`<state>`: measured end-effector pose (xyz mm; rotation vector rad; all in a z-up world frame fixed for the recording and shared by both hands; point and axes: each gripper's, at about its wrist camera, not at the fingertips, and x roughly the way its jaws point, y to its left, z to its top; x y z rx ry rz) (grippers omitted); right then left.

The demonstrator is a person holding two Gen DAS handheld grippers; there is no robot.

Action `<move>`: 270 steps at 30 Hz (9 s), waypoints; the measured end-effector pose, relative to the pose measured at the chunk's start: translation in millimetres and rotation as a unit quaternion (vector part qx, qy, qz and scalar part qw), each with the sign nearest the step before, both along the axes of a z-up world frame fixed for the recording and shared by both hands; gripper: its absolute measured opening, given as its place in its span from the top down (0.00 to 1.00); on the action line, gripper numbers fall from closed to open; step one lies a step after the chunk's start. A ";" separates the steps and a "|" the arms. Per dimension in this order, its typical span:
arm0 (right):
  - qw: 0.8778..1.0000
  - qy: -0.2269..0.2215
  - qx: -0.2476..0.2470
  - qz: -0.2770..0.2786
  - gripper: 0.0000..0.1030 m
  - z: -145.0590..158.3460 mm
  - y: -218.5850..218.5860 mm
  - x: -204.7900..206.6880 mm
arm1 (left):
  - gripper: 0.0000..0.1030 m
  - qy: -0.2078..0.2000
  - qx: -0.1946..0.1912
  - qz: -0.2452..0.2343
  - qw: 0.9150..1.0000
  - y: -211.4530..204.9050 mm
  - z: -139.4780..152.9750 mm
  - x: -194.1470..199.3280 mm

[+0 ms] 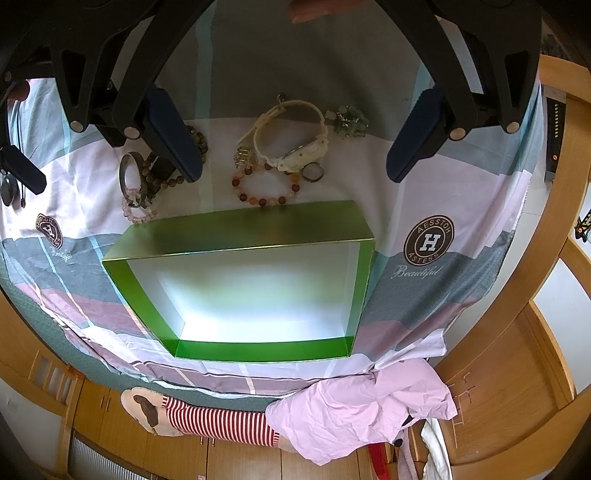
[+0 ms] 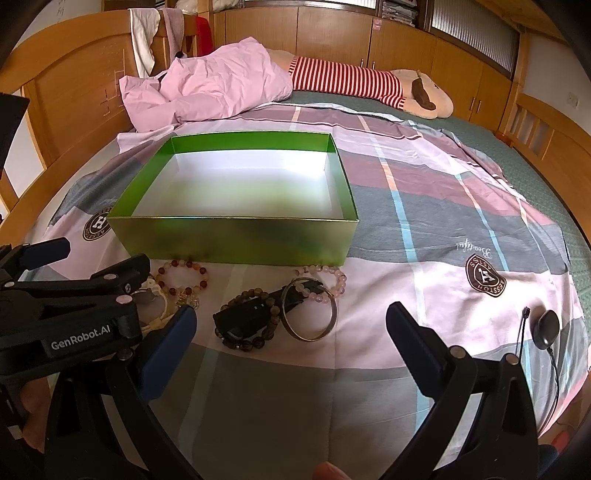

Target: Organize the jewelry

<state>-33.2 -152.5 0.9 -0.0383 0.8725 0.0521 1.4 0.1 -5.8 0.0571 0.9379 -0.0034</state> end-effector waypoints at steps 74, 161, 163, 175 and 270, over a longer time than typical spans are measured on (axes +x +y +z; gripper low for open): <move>0.980 0.118 0.083 0.139 0.83 -32.4 -19.2 3.7 | 0.42 0.167 -0.026 0.019 0.985 39.0 -61.9 40.1; 0.996 0.005 0.054 0.075 0.64 10.3 4.5 137.0 | 0.71 0.026 0.000 -0.025 0.999 17.1 -6.0 124.9; 0.996 -0.004 0.063 0.070 0.51 15.3 0.2 128.0 | 0.57 0.005 0.020 -0.031 0.999 9.6 1.7 117.4; 0.993 -0.056 0.089 0.044 0.37 56.2 -33.9 22.9 | 0.44 -0.158 -0.051 -0.031 0.986 -4.8 98.5 -1.2; 0.970 0.123 0.134 0.161 0.37 -36.0 21.1 -13.0 | 0.23 0.175 -0.045 0.071 0.981 68.7 -41.2 81.9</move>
